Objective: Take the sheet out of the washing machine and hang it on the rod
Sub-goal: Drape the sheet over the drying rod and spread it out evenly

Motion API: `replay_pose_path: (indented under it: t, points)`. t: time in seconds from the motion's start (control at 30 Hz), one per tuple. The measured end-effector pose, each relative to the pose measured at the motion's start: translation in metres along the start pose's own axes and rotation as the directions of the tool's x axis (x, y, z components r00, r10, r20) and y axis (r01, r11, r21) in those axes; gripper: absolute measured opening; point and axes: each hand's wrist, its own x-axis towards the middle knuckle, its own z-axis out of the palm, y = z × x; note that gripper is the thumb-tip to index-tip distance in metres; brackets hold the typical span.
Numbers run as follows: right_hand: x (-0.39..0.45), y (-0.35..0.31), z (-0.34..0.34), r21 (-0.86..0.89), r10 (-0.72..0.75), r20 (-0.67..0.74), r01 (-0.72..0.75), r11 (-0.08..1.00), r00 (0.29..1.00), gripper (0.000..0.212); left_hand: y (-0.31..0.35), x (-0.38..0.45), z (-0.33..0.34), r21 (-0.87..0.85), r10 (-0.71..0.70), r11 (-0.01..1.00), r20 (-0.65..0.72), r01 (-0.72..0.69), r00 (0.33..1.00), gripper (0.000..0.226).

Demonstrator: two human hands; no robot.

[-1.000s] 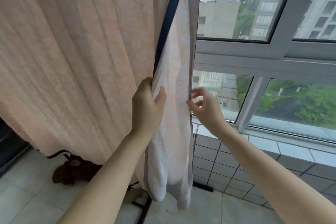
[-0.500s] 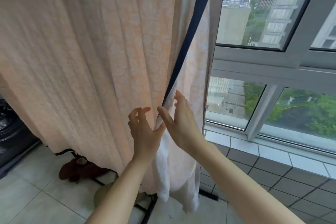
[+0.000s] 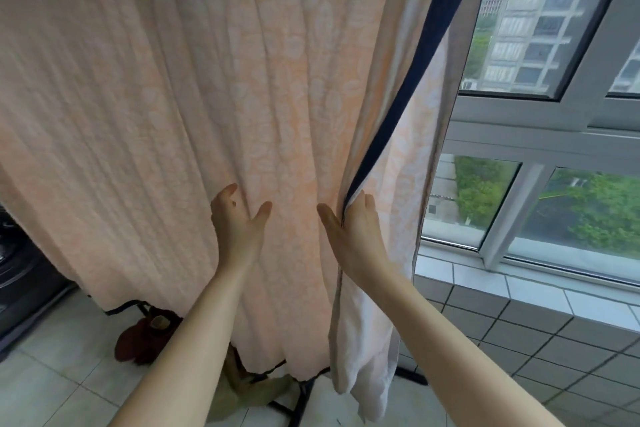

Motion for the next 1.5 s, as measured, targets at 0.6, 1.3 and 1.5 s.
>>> replay_pose_path:
  t: [0.6,1.3,1.5]
  points:
    - [-0.008,0.010,0.015,-0.165,0.219,-0.160,-0.245,0.955,0.962,0.013,-0.029,0.004,-0.013,0.281,0.252,0.913,0.178,-0.295,0.951,0.038]
    - [-0.052,0.043,-0.015,-0.053,0.267,-0.305,-0.296,0.954,0.914,0.025,-0.061,-0.013,-0.015,0.249,0.164,0.940,0.267,-0.232,0.950,0.028]
    - [-0.053,0.063,-0.024,-0.142,0.262,-0.344,-0.326,0.935,0.902,0.031,-0.055,-0.006,-0.004,0.332,0.116,0.921,0.266,-0.204,0.957,0.030]
